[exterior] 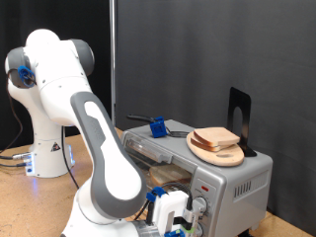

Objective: Make a piece of toast with the oven

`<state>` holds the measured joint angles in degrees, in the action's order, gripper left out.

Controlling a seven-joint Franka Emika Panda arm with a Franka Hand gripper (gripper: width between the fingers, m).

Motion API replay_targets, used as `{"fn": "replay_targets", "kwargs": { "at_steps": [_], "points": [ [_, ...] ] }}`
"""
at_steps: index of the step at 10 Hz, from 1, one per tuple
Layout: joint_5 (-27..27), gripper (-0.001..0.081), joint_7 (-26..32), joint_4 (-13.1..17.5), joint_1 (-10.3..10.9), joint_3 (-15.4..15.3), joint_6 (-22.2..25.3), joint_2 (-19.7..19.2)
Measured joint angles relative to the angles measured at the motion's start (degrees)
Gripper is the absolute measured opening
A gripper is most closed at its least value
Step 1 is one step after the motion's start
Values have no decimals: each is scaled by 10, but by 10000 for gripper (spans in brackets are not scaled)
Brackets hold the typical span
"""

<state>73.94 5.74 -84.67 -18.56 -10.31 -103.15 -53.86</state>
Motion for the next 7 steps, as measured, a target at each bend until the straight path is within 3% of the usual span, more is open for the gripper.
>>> {"fn": "replay_targets", "kwargs": {
  "at_steps": [1, 2, 3, 5, 6, 7],
  "points": [
    [2, 808, 0, -1, 0, 0, 0, 1],
    [3, 680, 0, -1, 0, -1, 0, 1],
    [3, 680, 0, -2, 0, -2, 0, 2],
    [3, 372, 0, -6, 0, -2, 0, 4],
    [3, 372, 0, -9, -1, -2, 0, 7],
    [3, 234, 0, -15, -2, -1, -4, 12]
  ]
}}
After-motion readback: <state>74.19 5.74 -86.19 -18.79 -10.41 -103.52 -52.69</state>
